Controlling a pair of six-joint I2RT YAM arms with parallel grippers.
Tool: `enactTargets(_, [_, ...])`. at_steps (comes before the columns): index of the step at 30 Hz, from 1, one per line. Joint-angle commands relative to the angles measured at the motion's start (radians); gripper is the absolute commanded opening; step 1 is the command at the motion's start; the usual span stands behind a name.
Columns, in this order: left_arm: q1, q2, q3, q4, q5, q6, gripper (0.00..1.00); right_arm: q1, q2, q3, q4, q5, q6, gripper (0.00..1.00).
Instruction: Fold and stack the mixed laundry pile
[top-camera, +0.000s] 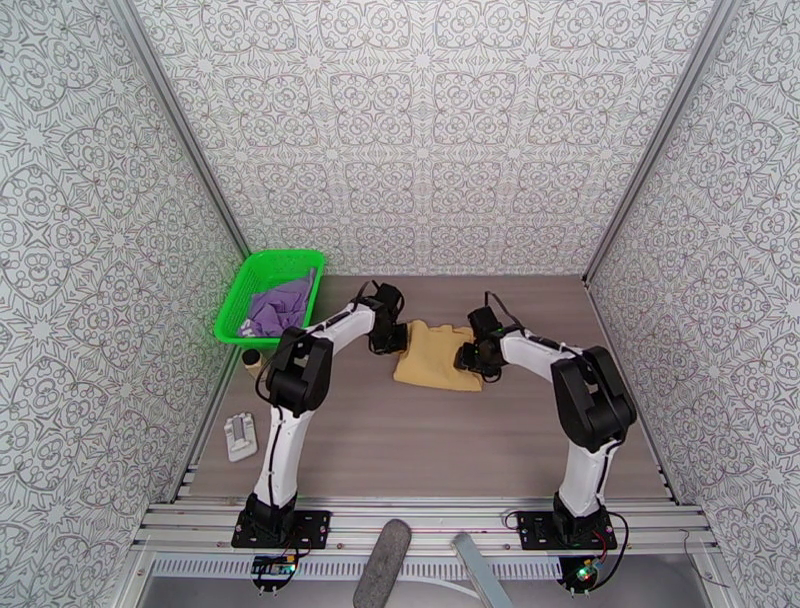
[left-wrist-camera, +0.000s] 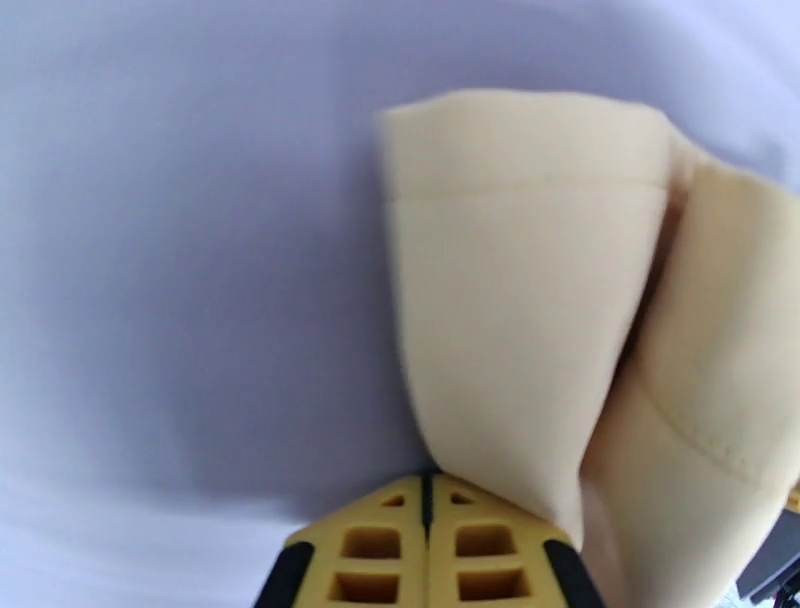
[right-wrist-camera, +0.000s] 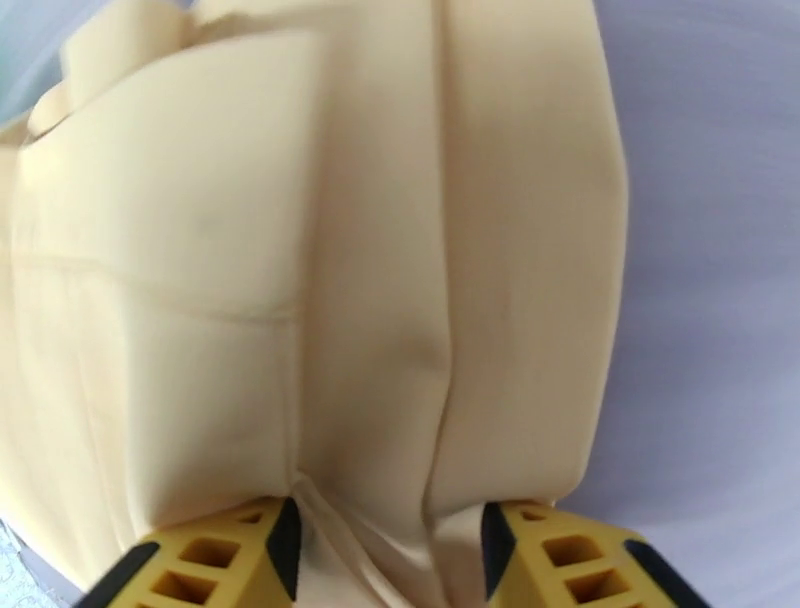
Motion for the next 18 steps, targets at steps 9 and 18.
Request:
enactTargets(9, [0.057, -0.438, -0.188, -0.042, -0.173, 0.012, 0.31, 0.07, -0.21, 0.089, -0.171, 0.148, -0.027, 0.65])
enactTargets(18, [0.032, -0.802, -0.363, -0.124, -0.243, 0.02, 0.68, 0.312, -0.128, 0.021, -0.195, 0.109, 0.12, 0.66])
